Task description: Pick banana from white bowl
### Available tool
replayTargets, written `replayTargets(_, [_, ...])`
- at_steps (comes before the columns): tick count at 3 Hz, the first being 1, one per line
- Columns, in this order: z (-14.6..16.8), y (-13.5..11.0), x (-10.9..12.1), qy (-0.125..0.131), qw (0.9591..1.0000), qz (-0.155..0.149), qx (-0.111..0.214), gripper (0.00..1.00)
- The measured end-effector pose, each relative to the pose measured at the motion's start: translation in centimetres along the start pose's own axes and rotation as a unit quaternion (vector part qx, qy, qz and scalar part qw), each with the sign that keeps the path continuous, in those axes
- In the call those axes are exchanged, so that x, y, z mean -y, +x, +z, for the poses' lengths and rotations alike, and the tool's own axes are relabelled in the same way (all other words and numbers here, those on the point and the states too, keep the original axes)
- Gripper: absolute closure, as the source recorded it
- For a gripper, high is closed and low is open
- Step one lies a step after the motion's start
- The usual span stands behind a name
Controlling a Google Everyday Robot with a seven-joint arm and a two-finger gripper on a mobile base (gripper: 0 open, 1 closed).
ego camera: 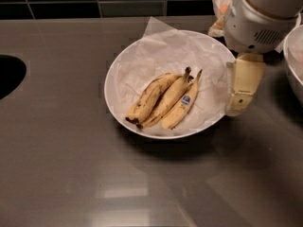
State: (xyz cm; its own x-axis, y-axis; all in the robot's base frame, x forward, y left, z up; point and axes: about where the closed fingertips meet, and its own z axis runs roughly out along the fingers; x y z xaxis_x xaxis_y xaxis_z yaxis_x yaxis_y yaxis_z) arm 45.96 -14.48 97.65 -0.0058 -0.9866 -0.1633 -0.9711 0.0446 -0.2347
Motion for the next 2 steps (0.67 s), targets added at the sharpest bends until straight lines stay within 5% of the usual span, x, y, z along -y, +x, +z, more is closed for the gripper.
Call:
replayTargets(1, [1.30, -3.22, 0.47, -0.022, 0.9977, -0.063, 0.012, 0.00])
replayTargets(2, [1.30, -3.23, 0.48, -0.022, 0.9977, -0.063, 0.012, 0.00])
